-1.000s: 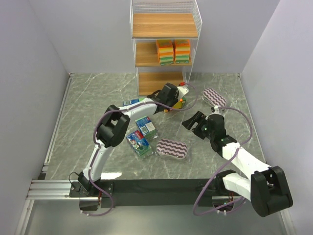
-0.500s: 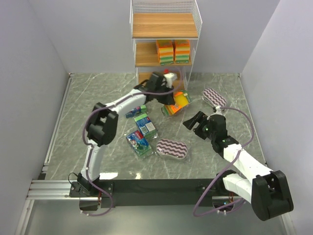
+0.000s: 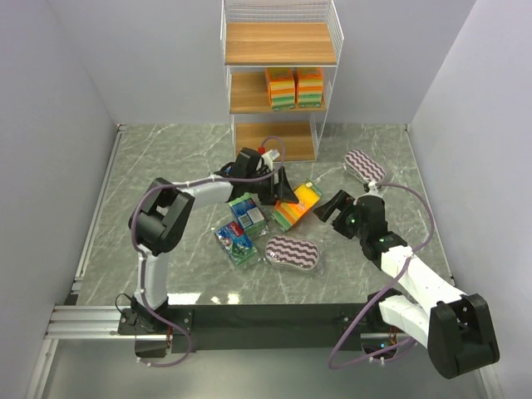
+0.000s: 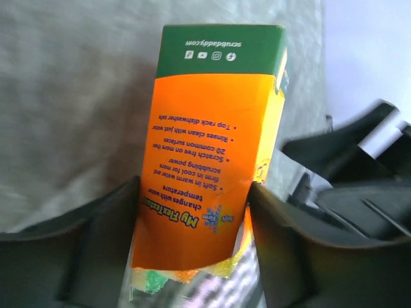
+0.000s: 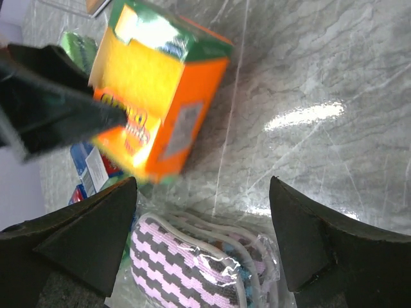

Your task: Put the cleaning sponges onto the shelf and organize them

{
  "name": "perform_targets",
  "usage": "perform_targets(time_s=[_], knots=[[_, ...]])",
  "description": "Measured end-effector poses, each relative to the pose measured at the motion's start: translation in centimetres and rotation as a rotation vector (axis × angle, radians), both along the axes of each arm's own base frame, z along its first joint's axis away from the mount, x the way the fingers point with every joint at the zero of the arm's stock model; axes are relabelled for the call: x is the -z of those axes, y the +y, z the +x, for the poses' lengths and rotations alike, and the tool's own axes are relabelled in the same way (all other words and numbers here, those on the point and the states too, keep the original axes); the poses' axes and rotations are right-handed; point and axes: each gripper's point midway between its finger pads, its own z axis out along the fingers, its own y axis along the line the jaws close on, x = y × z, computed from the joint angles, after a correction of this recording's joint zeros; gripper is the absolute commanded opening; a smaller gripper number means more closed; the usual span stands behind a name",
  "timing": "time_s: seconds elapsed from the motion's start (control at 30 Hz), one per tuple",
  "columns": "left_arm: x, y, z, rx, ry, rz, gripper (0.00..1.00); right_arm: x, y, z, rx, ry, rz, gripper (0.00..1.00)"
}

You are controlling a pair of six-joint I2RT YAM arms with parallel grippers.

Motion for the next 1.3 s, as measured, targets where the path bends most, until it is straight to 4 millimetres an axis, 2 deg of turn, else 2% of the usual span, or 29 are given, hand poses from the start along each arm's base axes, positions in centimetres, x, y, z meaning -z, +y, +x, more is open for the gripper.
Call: perform_targets(time_s=[0.07, 0.1, 0.13, 0.27, 0.33, 0.43, 0.47, 0.5, 0.57, 0.6, 0.63, 0.73, 0.77, 0.9, 1.03, 1.17, 1.3], knots=[[-1.0, -0.7, -1.1, 0.01, -0.001, -0.016, 0.9, 0.1, -0.1, 0.0, 0.004, 0.004, -0.003, 0.91], [-1.7, -0.8, -1.5, 0.01, -0.003, -0.025, 0.92, 0.1, -0.1, -0.1, 0.004, 0.005, -0.003, 0.91], [-2.8, -0.9, -1.8, 0.004, -0.015, -0.038, 0.99, 0.2, -0.2, -0.1, 0.007, 0.007, -0.006, 0.91], [-7.4, -0.3, -1.1, -0.055, -0.111, -0.075, 0.99, 0.1, -0.4, 0.0, 0.018, 0.004, -0.011, 0.92], [-8.8, 0.0, -0.7, -0.079, -0.148, -0.085, 0.99, 0.1, -0.5, 0.1, 0.027, 0.002, -0.015, 0.92], [-9.4, 0.6, 0.2, -0.127, -0.193, -0.064, 0.99, 0.2, -0.7, 0.1, 0.036, 0.007, -0.019, 0.89], [-9.2, 0.8, 0.5, -0.14, -0.199, -0.05, 0.99, 0.2, -0.7, 0.0, 0.038, 0.01, -0.021, 0.85], [-8.7, 1.1, 0.7, -0.157, -0.201, -0.026, 0.95, 0.3, -0.8, 0.0, 0.04, 0.011, -0.022, 0.81], [-7.9, 1.7, 1.3, -0.187, -0.206, 0.023, 0.74, 0.3, -0.8, 0.1, 0.042, 0.014, -0.024, 0.51], [-7.5, 2.0, 1.6, -0.2, -0.208, 0.049, 0.62, 0.4, -0.8, 0.1, 0.042, 0.016, -0.026, 0.3], [-7.1, 2.3, 2.2, -0.216, -0.216, 0.084, 0.37, 0.6, -0.8, 0.1, 0.041, 0.022, -0.026, 0.01], [-6.1, 2.8, 4.2, -0.259, -0.248, 0.171, 0.06, 1.2, -0.7, 0.1, 0.034, 0.05, -0.023, 0.0], [-5.7, 3.1, 4.8, -0.275, -0.256, 0.203, 0.02, 1.5, -0.6, 0.0, 0.029, 0.061, -0.026, 0.0], [-3.4, 4.4, 6.2, -0.309, -0.27, 0.323, 0.0, 2.7, -0.1, 0.0, 0.0, 0.11, -0.029, 0.0], [-1.1, 4.5, 7.0, -0.295, -0.259, 0.392, 0.0, 3.9, 0.5, 0.0, -0.031, 0.16, -0.018, 0.0], [0.8, 4.2, 6.1, -0.242, -0.232, 0.422, 0.0, 4.8, 1.2, -0.1, -0.059, 0.188, -0.001, 0.0], [1.0, 2.2, 4.2, -0.154, -0.226, 0.39, 0.0, 5.0, 1.7, 0.1, -0.083, 0.194, 0.021, 0.0]])
